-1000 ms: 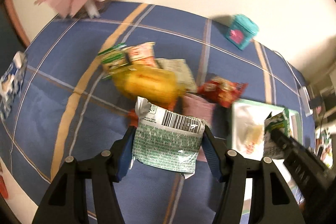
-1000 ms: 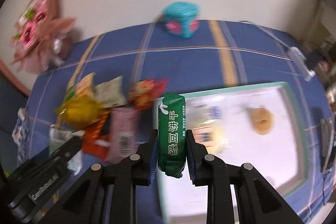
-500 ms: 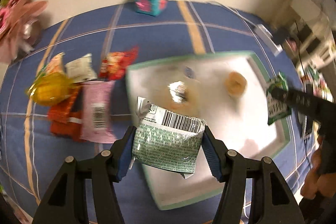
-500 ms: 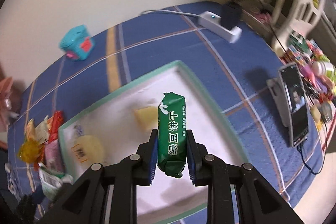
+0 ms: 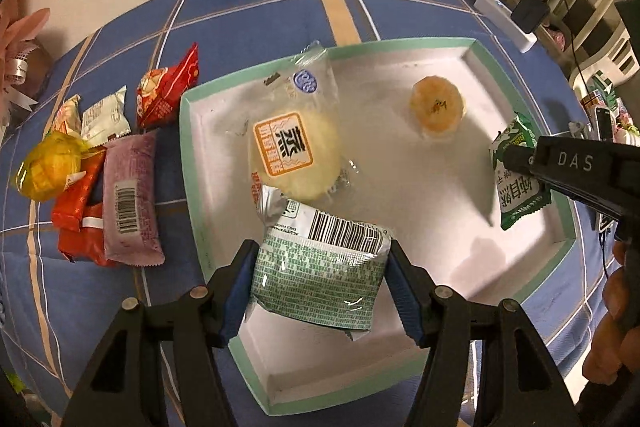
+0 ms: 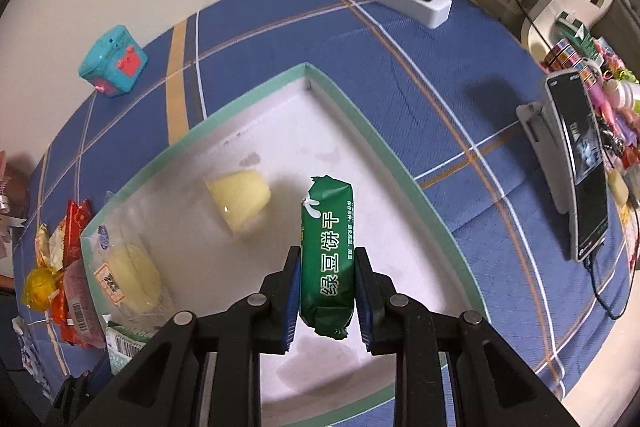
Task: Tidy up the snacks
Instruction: 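Carry both green packs over the white tray and open both tools, then withdraw both tools and move them toward the red pack and pink pack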
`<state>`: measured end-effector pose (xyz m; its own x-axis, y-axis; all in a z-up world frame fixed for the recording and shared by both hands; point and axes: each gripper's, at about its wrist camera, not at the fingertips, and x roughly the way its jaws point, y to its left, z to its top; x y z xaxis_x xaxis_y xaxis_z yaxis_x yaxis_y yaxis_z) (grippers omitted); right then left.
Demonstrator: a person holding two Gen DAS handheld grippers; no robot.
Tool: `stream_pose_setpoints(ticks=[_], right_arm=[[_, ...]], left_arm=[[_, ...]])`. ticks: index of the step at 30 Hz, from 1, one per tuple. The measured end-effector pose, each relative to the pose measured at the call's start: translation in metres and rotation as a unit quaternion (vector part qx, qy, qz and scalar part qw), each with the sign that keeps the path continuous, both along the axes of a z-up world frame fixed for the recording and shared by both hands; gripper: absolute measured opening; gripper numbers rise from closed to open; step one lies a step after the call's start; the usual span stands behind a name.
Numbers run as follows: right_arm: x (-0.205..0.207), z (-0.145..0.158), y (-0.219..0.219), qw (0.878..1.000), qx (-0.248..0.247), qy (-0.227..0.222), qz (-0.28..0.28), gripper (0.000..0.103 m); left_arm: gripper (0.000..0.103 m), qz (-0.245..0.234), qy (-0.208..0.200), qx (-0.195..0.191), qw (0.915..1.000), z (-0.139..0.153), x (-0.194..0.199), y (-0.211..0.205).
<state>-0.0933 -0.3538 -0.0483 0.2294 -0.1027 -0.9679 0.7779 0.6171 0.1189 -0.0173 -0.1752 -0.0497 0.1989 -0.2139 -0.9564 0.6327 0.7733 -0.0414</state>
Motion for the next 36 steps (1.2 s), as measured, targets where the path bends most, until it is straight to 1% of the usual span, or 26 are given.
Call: stream_pose_setpoints(ticks=[2, 3, 4, 9, 11, 12, 13, 14, 15, 17, 20, 21, 25, 26, 29, 30, 31, 36], right_arm=[[0.0, -0.002, 0.0, 1.0, 0.003, 0.005, -0.002, 0.026], [-0.001, -0.001, 0.001, 1.0, 0.002, 0.005, -0.003, 0.027], [-0.001, 0.0, 0.001, 1.0, 0.001, 0.005, -0.003, 0.027], [0.002, 0.009, 0.006, 1.0, -0.013, 0.004, 0.005, 0.029], [0.006, 0.013, 0.012, 1.0, -0.024, 0.008, 0.012, 0.034], [0.007, 0.014, 0.014, 0.999, -0.029, 0.009, 0.016, 0.045], [0.008, 0.016, 0.018, 0.999, -0.034, 0.008, 0.021, 0.061], [0.011, 0.018, 0.022, 0.999, -0.038, 0.005, 0.026, 0.067], [0.014, 0.02, 0.027, 0.999, -0.038, 0.002, 0.034, 0.07], [0.02, 0.021, 0.035, 0.998, -0.039, 0.002, 0.048, 0.071], [0.03, 0.024, 0.05, 0.996, -0.048, 0.003, 0.069, 0.082], [0.034, 0.025, 0.056, 0.996, -0.051, 0.002, 0.078, 0.085], [0.05, 0.026, 0.079, 0.993, -0.055, -0.005, 0.104, 0.092], [0.053, 0.028, 0.086, 0.992, -0.055, -0.009, 0.111, 0.092], [0.064, 0.032, 0.106, 0.99, -0.053, -0.02, 0.128, 0.093], [0.068, 0.033, 0.112, 0.989, -0.052, -0.024, 0.134, 0.096], [0.074, 0.034, 0.121, 0.988, -0.05, -0.032, 0.144, 0.103], [0.094, 0.038, 0.157, 0.981, -0.041, -0.057, 0.181, 0.103]], left_arm=[[0.073, 0.0, 0.003, -0.004, 1.0, 0.001, 0.001, -0.001], [0.08, 0.0, 0.003, -0.007, 1.0, 0.003, 0.001, -0.001], [0.082, -0.001, 0.001, -0.009, 1.0, 0.005, 0.001, -0.001], [0.082, 0.01, -0.009, -0.015, 0.9998, 0.018, 0.006, 0.009], [0.084, 0.023, -0.008, -0.019, 0.9995, 0.022, 0.011, 0.016], [0.087, 0.033, -0.009, -0.022, 0.9992, 0.024, 0.015, 0.021], [0.089, 0.046, -0.011, -0.025, 0.9986, 0.026, 0.02, 0.027], [0.089, 0.058, -0.013, -0.027, 0.9979, 0.028, 0.025, 0.033], [0.089, 0.074, -0.017, -0.028, 0.9967, 0.03, 0.032, 0.041], [0.09, 0.108, -0.025, -0.024, 0.9935, 0.03, 0.047, 0.058], [0.093, 0.171, -0.038, -0.009, 0.9845, 0.028, 0.07, 0.089], [0.098, 0.192, -0.04, -0.003, 0.9806, 0.026, 0.078, 0.101], [0.1, 0.265, -0.038, 0.007, 0.9635, 0.018, 0.102, 0.148], [0.1, 0.28, -0.038, 0.01, 0.9592, 0.016, 0.106, 0.158], [0.1, 0.314, -0.043, 0.021, 0.9481, 0.012, 0.114, 0.185], [0.1, 0.326, -0.047, 0.022, 0.9439, 0.013, 0.116, 0.195], [0.1, 0.335, -0.049, 0.021, 0.9405, 0.014, 0.117, 0.202], [0.102, 0.382, -0.061, 0.006, 0.9219, 0.025, 0.122, 0.248]])
